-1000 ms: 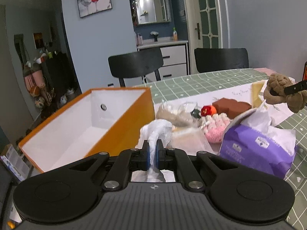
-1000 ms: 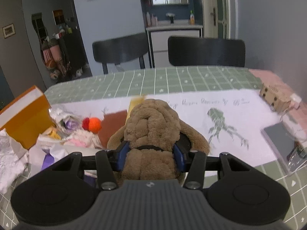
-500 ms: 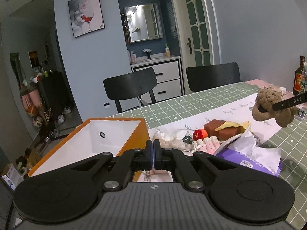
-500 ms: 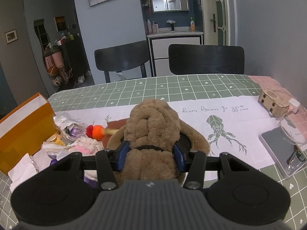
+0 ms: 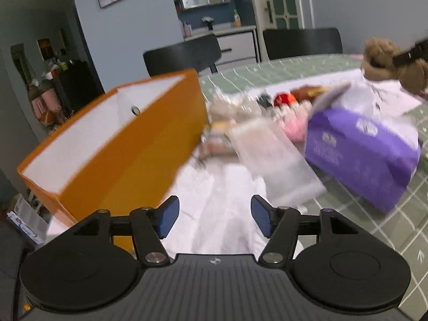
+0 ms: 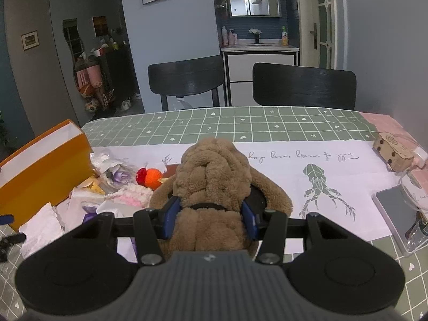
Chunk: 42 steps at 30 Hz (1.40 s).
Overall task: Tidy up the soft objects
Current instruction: 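Lift the white tissue with the left tool while the right tool carries the plush bear toward the orange box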
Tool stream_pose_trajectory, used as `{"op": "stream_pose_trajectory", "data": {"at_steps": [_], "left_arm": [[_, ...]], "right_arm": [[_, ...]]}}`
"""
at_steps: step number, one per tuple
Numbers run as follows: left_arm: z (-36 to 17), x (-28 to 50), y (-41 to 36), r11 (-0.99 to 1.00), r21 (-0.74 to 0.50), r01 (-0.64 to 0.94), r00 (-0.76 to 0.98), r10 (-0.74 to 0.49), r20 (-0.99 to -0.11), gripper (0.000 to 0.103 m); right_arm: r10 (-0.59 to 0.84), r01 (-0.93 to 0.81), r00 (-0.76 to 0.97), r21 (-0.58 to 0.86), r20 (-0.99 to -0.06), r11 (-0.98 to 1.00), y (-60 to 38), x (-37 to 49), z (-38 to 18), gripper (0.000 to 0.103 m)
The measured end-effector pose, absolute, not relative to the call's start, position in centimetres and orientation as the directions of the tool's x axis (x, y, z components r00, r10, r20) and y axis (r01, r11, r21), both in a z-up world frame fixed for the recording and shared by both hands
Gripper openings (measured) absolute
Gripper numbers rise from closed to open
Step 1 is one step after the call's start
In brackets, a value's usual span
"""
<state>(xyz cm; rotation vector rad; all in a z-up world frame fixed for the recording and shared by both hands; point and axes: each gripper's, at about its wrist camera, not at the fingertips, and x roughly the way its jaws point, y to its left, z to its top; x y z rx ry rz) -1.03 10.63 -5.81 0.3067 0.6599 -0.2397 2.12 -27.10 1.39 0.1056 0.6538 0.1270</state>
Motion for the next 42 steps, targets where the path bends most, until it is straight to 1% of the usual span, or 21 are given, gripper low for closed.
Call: {"op": "stream_pose_trajectory", "data": {"at_steps": [2,5,8,10,11,13,14,15,16,19,22,23,25,26,29,34,39,42], "left_arm": [[-6.6,-1.4,10.2,0.913,0.21,0.351,0.749,-0.138,-0.648,0.074],[-7.3,-1.7,9.4,0.887,0.256,0.386,0.743,-0.134,-0.655,0.078],[-8.4,-1.1,8.6,0.843,0.364,0.395,0.745,-0.062,-0.664,0.079],[-9.1,-0.2,8.7,0.83,0.392,0.398,0.721,-0.019,-0.692,0.074],[-9.4,0.2,8.9,0.829,0.379,0.412,0.701,-0.023,-0.712,0.066],[-9.3,0.4,9.3,0.835,0.336,0.436,0.685,-0.065,-0.726,0.043],[-9.3,0.6,9.4,0.839,0.327,0.436,0.68,-0.069,-0.73,0.02],[-9.3,0.8,9.5,0.842,0.329,0.427,0.681,-0.061,-0.729,0.011],[-9.2,0.9,9.7,0.846,0.332,0.417,0.687,-0.055,-0.724,0.008],[-8.0,0.6,10.6,0.873,0.266,0.408,0.705,-0.116,-0.699,0.005],[-5.2,-0.5,11.4,0.897,0.115,0.426,0.715,-0.256,-0.651,0.005],[-4.3,-1.0,11.3,0.894,0.111,0.434,0.724,-0.272,-0.634,0.005],[-2.4,-1.9,10.7,0.885,0.165,0.436,0.757,-0.261,-0.599,0.005],[-1.4,-2.3,10.5,0.881,0.169,0.441,0.768,-0.273,-0.58,0.005],[1.2,-3.3,10.6,0.872,0.124,0.474,0.776,-0.347,-0.527,0.005],[4.6,-4.1,10.1,0.869,0.212,0.448,0.832,-0.319,-0.453,0.005],[6.8,-3.3,10.1,0.86,0.272,0.431,0.864,-0.306,-0.4,0.005],[8.1,-2.7,10.2,0.853,0.303,0.426,0.875,-0.302,-0.378,0.005]], "right_arm": [[0.148,-0.082,0.785,0.136,-0.601,0.987,-27.2,2.2,1.3,0.05],[0.142,-0.074,0.786,0.137,-0.602,0.988,-27.3,2.3,1.3,0.05],[0.141,-0.07,0.786,0.141,-0.602,0.988,-27.3,2.4,1.3,0.05],[0.14,-0.068,0.786,0.141,-0.602,0.988,-27.2,2.4,1.3,0.05],[0.14,-0.069,0.786,0.14,-0.602,0.988,-27.2,2.4,1.3,0.05],[0.139,-0.067,0.787,0.141,-0.601,0.988,-27.2,2.4,1.3,0.05],[0.138,-0.065,0.787,0.141,-0.602,0.988,-27.1,2.5,1.3,0.05],[0.136,-0.063,0.787,0.141,-0.601,0.988,-27.1,2.5,1.3,0.05],[0.135,-0.061,0.787,0.142,-0.601,0.988,-27.2,2.5,1.3,0.05],[0.132,-0.056,0.787,0.143,-0.602,0.988,-27.3,2.5,1.2,0.05],[0.13,-0.054,0.787,0.143,-0.604,0.988,-27.4,2.6,1.2,0.05],[0.129,-0.053,0.786,0.142,-0.605,0.988,-27.4,2.7,1.1,0.05],[0.127,-0.051,0.785,0.14,-0.607,0.989,-27.4,2.7,1.1,0.05],[0.127,-0.051,0.784,0.14,-0.607,0.989,-27.3,2.7,1.0,0.05],[0.126,-0.051,0.785,0.14,-0.607,0.989,-27.3,2.8,1.0,0.05],[0.128,-0.047,0.787,0.148,-0.604,0.988,-27.5,2.8,1.1,0.05],[0.146,-0.056,0.796,0.169,-0.588,0.984,-27.6,2.5,1.9,0.05],[0.151,-0.074,0.812,0.157,-0.564,0.985,-27.0,1.8,3.1,0.05]]}}
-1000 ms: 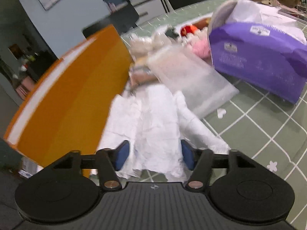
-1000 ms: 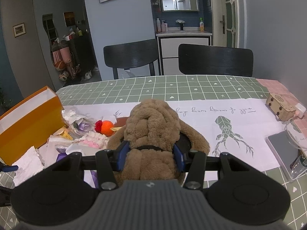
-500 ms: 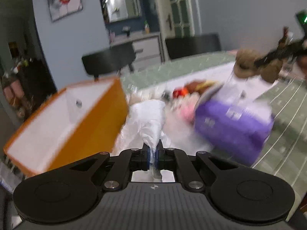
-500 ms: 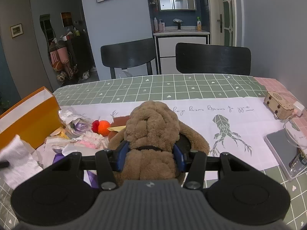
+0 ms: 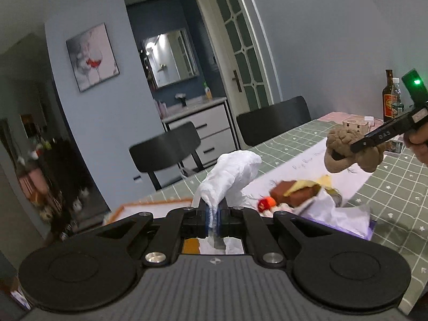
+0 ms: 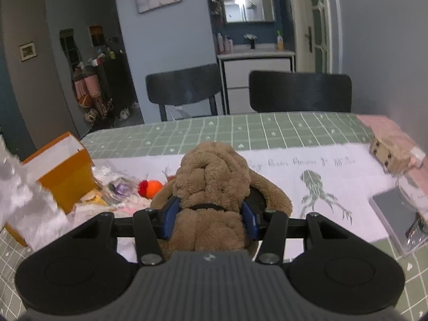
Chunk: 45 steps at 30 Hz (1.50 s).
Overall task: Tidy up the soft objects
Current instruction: 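Lift the white tissue with the left tool while the right tool carries the plush bear toward the orange box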
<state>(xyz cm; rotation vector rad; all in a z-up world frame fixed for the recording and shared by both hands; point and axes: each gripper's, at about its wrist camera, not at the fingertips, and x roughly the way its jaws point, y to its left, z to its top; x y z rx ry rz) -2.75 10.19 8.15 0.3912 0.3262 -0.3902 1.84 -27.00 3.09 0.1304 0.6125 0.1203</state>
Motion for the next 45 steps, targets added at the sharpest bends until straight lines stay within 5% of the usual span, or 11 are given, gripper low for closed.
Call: {"op": "stream_pose_trajectory", "data": {"at_steps": [30,45], "left_arm": [[16.0,1.4,18.4,0.889,0.333,0.314,0.932,-0.222,-0.286,0.006],[11.0,7.1,24.4,0.917,0.231,0.325,0.876,-0.199,-0.44,0.006]], "right_arm": [[0.377,-0.381,0.764,0.106,-0.523,0.919,-3.4,5.6,13.0,0.05],[0.466,-0.448,0.684,0.181,-0.562,0.876,6.6,9.8,11.9,0.05]]}}
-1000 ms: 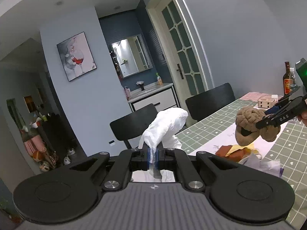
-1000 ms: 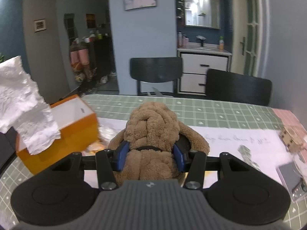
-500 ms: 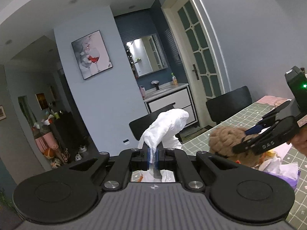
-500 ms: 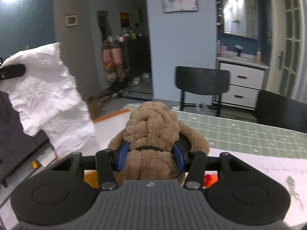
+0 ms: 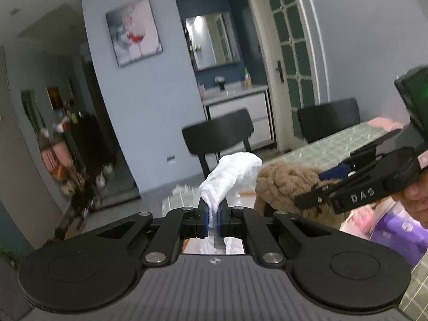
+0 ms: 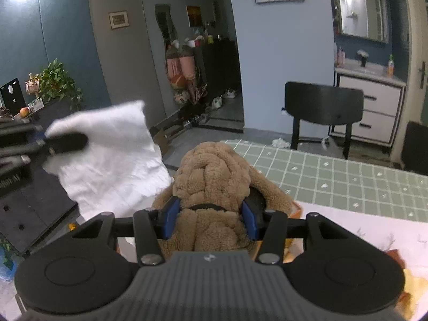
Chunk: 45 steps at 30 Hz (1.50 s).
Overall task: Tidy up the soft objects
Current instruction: 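Lift the white tissue with the left tool while the right tool carries the plush bear toward the orange box, then open the left tool over the orange box while the right tool releases the bear inside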
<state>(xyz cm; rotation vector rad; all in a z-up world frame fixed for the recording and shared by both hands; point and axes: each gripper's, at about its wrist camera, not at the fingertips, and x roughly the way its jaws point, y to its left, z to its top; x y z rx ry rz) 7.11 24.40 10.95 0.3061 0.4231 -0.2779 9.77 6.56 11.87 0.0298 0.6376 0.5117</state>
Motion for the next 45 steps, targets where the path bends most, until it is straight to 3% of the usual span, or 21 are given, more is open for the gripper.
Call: {"op": "stream_pose_trajectory", "data": {"at_steps": [8,11,20,29,32,34,38,45], "left_arm": [[6.7,9.0,26.8,0.928,0.191,0.319,0.82,-0.169,-0.547,0.006],[5.1,9.6,27.2,0.929,0.188,0.318,0.796,-0.153,-0.586,0.006],[1.1,10.9,27.3,0.918,0.201,0.342,0.712,-0.114,-0.693,0.008],[0.5,10.5,26.8,0.889,0.207,0.409,0.642,-0.12,-0.757,0.044],[0.3,10.0,26.4,0.871,0.232,0.433,0.627,-0.106,-0.772,0.052],[0.5,9.6,26.1,0.857,0.259,0.445,0.632,-0.096,-0.769,0.052],[2.1,9.0,26.4,0.88,0.34,0.333,0.731,-0.013,-0.682,0.057],[4.1,7.6,25.2,0.874,0.331,0.356,0.752,-0.058,-0.656,0.063]], "right_arm": [[0.473,-0.452,0.62,0.208,-0.626,0.867,9.9,12.8,7.9,0.046],[0.46,-0.455,0.6,0.194,-0.655,0.869,11.0,13.7,6.3,0.033],[0.436,-0.481,0.53,0.166,-0.728,0.861,13.5,15.0,2.6,0.032],[0.433,-0.477,0.508,0.175,-0.745,0.861,13.8,15.8,1.8,0.039],[0.428,-0.48,0.511,0.165,-0.746,0.862,14.0,15.8,1.6,0.041],[0.427,-0.483,0.511,0.162,-0.746,0.861,14.1,15.5,1.6,0.042],[0.43,-0.491,0.513,0.157,-0.742,0.857,13.9,14.8,1.5,0.043],[0.434,-0.492,0.522,0.157,-0.734,0.857,12.6,13.8,1.8,0.044]]}}
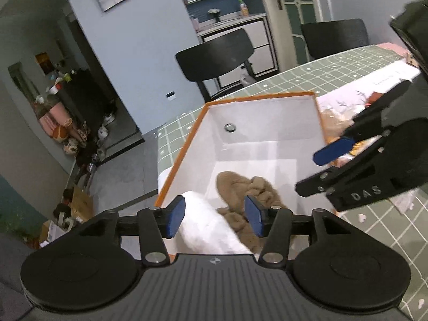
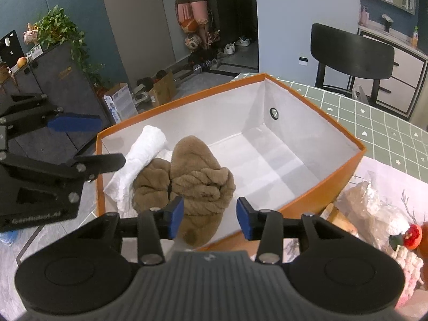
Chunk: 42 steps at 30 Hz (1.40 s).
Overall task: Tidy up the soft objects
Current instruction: 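Open the left tool over the orange box while the right tool releases the bear inside, then withdraw both open tools from the box back toward the table items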
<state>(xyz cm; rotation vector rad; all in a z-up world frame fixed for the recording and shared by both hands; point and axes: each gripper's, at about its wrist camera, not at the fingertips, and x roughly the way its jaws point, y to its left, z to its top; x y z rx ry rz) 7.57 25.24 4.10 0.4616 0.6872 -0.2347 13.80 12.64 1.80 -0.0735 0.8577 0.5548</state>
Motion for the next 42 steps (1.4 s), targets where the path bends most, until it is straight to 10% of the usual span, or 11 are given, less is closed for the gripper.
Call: {"op": "stream_pose_trajectory", "data": {"at_steps": [24,42], "left_arm": [[5.5,1.4,16.8,0.827,0.266,0.495,0.766,-0.271,-0.583,0.072],[-2.5,0.2,11.6,0.766,0.156,0.624,0.634,-0.378,-0.675,0.072]], "right_arm": [[0.454,-0.435,0.611,0.204,-0.649,0.877,-0.6,7.8,6.5,0.049],[0.478,-0.39,0.473,0.311,-0.74,0.867,-9.4,-4.9,-3.0,0.051]]}}
